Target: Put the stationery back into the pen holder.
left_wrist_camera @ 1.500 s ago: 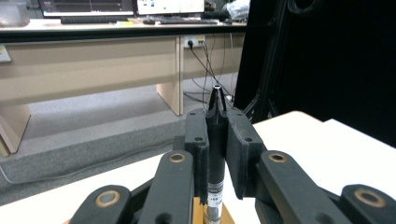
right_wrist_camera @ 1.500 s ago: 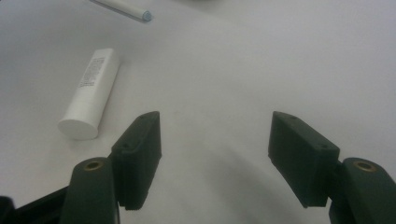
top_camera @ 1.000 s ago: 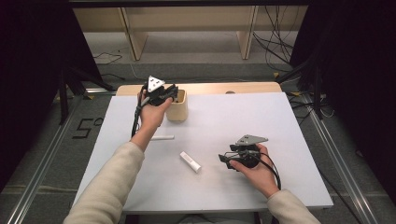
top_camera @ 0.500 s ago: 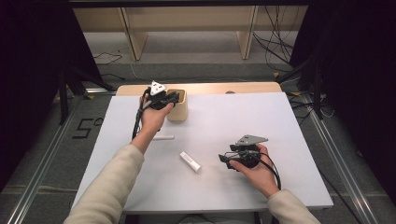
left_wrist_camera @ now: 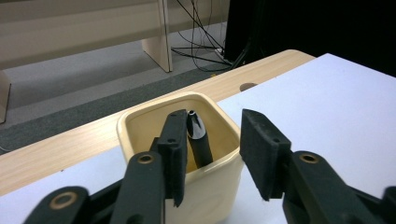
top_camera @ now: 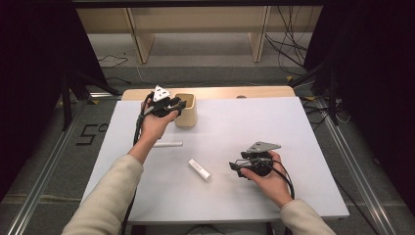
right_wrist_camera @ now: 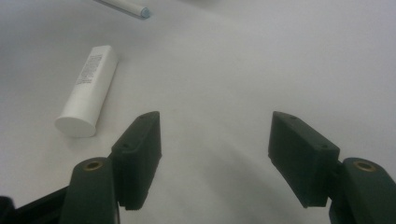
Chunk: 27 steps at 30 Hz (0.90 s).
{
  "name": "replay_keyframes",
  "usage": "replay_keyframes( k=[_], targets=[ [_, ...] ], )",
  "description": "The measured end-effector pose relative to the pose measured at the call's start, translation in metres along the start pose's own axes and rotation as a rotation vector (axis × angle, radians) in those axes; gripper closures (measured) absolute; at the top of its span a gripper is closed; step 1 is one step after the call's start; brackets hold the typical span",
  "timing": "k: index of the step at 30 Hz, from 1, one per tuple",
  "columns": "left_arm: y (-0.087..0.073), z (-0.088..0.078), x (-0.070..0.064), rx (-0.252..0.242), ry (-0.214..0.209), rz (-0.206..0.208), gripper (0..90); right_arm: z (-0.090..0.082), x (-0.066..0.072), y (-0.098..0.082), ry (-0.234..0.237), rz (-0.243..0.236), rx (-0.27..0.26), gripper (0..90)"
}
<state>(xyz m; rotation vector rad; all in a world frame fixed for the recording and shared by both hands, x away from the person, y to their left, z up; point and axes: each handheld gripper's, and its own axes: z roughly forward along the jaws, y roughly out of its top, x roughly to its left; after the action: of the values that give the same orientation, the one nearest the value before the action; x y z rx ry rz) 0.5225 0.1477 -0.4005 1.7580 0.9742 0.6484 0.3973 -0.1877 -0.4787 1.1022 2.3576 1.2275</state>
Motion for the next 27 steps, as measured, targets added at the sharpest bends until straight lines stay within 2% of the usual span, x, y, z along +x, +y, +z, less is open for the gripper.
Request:
replay_keyframes(
  k=[2, 4, 11, 13, 16, 20, 27],
  targets=[
    [0.0, -0.005, 0.001, 0.011, -0.009, 0.011, 58.0, 0.0, 0.0, 0.0, 0.0, -0.001, -0.001, 35.4],
    [-0.003, -0.01, 0.002, 0.026, -0.008, 0.043, 55.5, 0.0, 0.0, 0.0, 0.0, 0.0, -0.001, 35.4],
    [-0.011, -0.024, 0.01, 0.08, -0.005, 0.111, 49.7, 0.0, 0.0, 0.0, -0.003, 0.001, -0.005, 35.4],
    [-0.013, -0.027, 0.012, 0.095, -0.016, 0.126, 48.5, -0.001, -0.001, 0.0, -0.002, 0.001, -0.005, 35.4],
    [-0.016, -0.03, 0.014, 0.142, -0.015, 0.153, 45.3, -0.001, 0.0, 0.0, -0.003, 0.0, -0.004, 35.4],
    [-0.022, -0.033, 0.019, 0.199, -0.025, 0.213, 43.9, -0.001, 0.0, 0.0, -0.004, 0.001, -0.004, 35.4],
    [-0.035, -0.032, 0.024, 0.343, -0.073, 0.329, 44.2, 0.0, 0.0, 0.0, -0.005, 0.001, -0.005, 35.4]
  ],
)
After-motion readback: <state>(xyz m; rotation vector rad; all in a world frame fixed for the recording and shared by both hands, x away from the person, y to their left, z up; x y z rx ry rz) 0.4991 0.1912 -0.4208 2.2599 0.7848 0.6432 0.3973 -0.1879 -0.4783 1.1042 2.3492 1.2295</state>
